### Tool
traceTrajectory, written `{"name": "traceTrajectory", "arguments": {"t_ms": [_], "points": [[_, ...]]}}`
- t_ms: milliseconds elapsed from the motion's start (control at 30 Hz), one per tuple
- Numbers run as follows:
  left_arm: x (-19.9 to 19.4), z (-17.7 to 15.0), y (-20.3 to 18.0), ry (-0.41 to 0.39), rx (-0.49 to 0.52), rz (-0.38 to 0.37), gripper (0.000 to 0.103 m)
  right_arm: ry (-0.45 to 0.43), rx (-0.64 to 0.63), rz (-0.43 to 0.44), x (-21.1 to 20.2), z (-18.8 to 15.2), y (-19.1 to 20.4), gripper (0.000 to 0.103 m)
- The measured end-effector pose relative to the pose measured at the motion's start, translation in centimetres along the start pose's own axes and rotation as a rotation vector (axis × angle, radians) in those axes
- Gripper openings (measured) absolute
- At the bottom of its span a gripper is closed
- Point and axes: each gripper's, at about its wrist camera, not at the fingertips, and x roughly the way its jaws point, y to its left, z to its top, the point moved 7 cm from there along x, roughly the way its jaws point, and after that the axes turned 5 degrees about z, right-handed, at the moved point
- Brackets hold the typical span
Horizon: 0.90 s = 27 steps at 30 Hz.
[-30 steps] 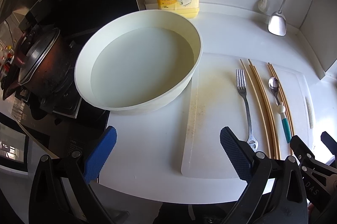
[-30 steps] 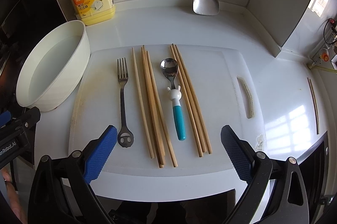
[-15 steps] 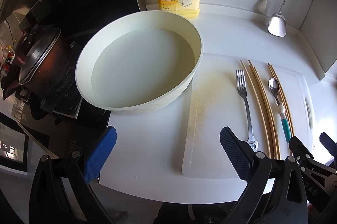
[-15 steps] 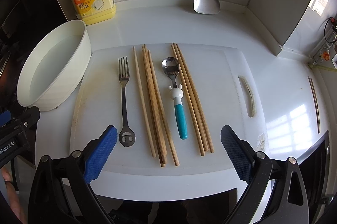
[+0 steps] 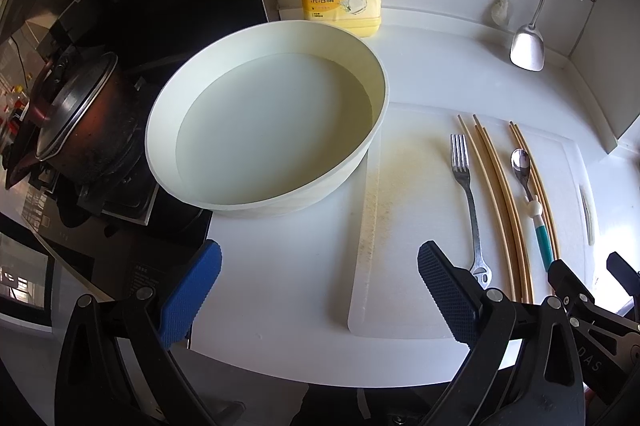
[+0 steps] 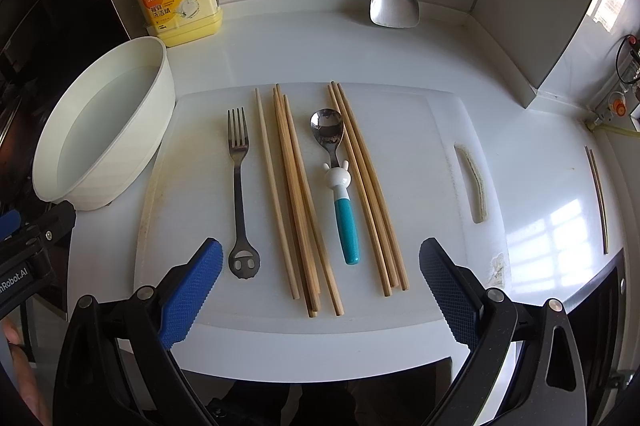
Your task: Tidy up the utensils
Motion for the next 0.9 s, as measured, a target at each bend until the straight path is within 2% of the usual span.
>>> {"name": "traceTrajectory", "arguments": {"t_ms": [533,767,900], "points": [[0.0,0.0,0.3,-0.001,0.006,-0.004,0.097,-0.002,0.010,0.010,0.0,0.0,0.3,0.094],[0.4,-0.1,-0.2,-0.003,0.046,-0.060,0.097,-0.035,0.055,0.050,-0.3,-0.5,0.1,0.094],[0.7,-0.2,-0.8,-0.013,0.085,-0.089,0.097,-0.069,0.093,0.037,-0.6,-1.0,-0.8,0.094]]}}
